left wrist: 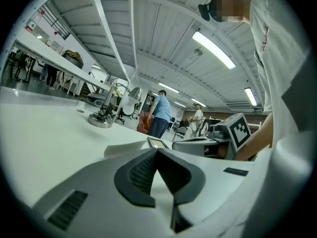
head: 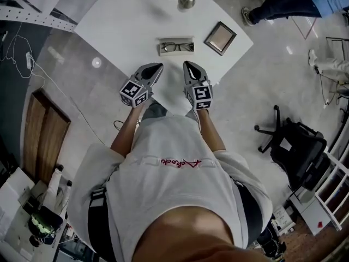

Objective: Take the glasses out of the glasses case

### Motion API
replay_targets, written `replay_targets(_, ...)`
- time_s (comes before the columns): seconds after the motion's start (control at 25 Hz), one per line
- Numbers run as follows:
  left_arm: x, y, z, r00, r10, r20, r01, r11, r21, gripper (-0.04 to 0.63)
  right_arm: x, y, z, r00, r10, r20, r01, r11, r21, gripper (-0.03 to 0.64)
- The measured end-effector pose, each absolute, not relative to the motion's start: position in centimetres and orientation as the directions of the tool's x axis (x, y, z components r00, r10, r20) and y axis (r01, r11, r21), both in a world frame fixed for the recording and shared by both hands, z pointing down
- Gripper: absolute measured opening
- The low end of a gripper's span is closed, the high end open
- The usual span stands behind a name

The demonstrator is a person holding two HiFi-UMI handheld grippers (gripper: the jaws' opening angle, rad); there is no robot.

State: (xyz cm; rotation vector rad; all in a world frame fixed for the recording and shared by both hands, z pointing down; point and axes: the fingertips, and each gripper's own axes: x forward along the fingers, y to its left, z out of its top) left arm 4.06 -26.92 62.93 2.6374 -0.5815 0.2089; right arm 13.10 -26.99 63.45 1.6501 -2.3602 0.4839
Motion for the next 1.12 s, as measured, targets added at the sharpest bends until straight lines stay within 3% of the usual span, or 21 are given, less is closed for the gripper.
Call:
replay_targets(0.36,3.6,-25.5,65.1,0.891,-0.366,0.268,-0.450,-0.794,0.409,-0.009,12.3,-24.2,67.7,-0.380,-0.802,0.461,-0.925,0.328,-0.192,0.026)
replay_targets(1.12,2.7,-23.6,65.4,0.883,-0.380,0.276,-0.467,-0.777,0.422,-0.009,12.7,-32.4,67.4,-0.409,-0.808,0.423,-0.910,0.393,-0.129,0.026)
